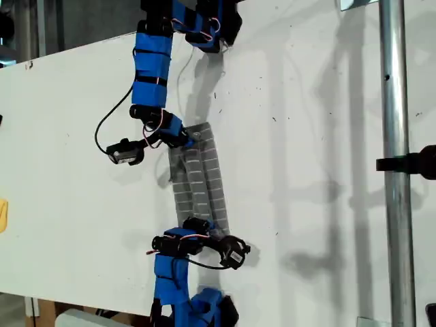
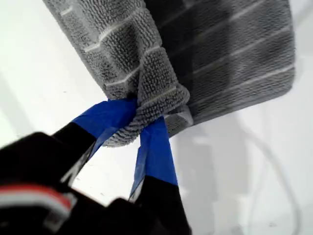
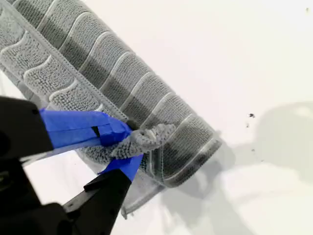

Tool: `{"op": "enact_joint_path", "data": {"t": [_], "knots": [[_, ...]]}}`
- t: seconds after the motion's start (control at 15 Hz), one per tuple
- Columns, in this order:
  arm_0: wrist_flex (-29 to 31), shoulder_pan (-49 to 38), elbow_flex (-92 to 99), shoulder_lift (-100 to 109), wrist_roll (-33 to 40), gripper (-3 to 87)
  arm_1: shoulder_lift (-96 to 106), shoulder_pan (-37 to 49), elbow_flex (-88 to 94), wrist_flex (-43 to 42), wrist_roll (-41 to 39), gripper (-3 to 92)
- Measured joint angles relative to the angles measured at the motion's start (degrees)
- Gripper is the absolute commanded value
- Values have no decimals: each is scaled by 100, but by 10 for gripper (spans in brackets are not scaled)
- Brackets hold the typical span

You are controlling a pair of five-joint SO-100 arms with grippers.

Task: Grasp corners of a towel and fold twice.

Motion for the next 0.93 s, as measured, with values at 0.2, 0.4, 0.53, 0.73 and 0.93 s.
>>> {"op": "enact_joint_path", "data": {"t": [0.2,0.4,0.53,0.73,0.93], "knots": [[-185,-1441,44,0,1257,-28,-659,1187,-246,-492,-826,-3],[-141,-2276,-299,132,2101,-28,-536,2057,-817,-501,-1310,-3],[-123,-2320,-290,325,2153,-28,-167,2118,-853,-316,-1354,-3],[-448,-2048,369,378,1749,-27,-88,1846,123,-615,-1266,-3],[-826,-1758,923,334,1160,-27,-510,1714,589,-896,-1169,-3]]}}
